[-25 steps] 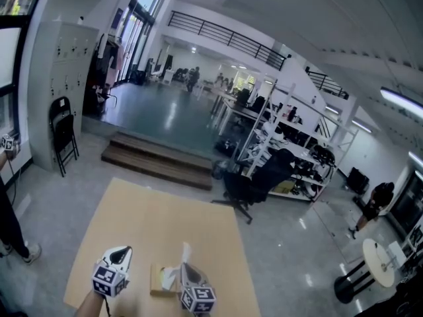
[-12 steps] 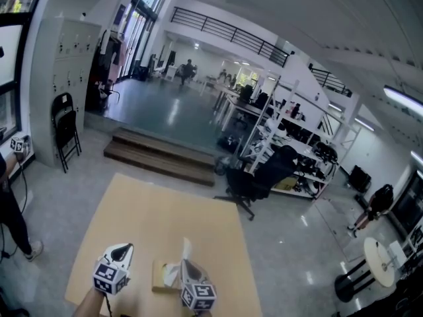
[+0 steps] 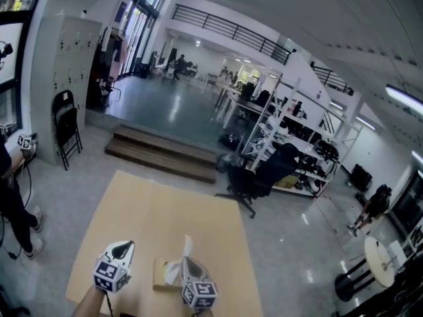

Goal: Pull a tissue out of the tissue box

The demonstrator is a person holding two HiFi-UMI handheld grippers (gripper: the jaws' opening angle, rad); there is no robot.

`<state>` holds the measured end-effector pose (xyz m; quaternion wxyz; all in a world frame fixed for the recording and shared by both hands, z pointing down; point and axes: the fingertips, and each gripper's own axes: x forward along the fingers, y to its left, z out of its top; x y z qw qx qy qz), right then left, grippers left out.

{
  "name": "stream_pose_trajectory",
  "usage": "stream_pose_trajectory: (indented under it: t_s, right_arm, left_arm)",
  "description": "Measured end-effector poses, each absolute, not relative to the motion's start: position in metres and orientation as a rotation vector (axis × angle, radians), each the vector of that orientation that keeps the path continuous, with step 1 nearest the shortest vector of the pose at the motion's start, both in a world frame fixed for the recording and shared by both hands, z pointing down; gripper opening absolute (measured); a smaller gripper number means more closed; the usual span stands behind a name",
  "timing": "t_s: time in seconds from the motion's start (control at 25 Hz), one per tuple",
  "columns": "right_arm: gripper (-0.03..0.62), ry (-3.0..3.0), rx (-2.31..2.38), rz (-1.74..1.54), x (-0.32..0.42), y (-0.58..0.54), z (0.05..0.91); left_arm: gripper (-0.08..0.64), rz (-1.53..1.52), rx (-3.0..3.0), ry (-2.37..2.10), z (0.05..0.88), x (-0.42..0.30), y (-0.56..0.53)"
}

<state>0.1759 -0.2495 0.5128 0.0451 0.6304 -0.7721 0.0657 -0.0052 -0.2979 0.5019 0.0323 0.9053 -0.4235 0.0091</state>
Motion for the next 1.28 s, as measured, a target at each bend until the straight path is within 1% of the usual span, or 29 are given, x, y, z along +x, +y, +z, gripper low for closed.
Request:
stream_pose_trajectory:
  t_s: [1.28]
  right_arm:
    - [0.012,-2.373,1.909,0.188,0.163,-0.250,0.505]
  left_arm:
    - [0.006,0.023,2.775,-1.317,0.497,-0.018,-0.297]
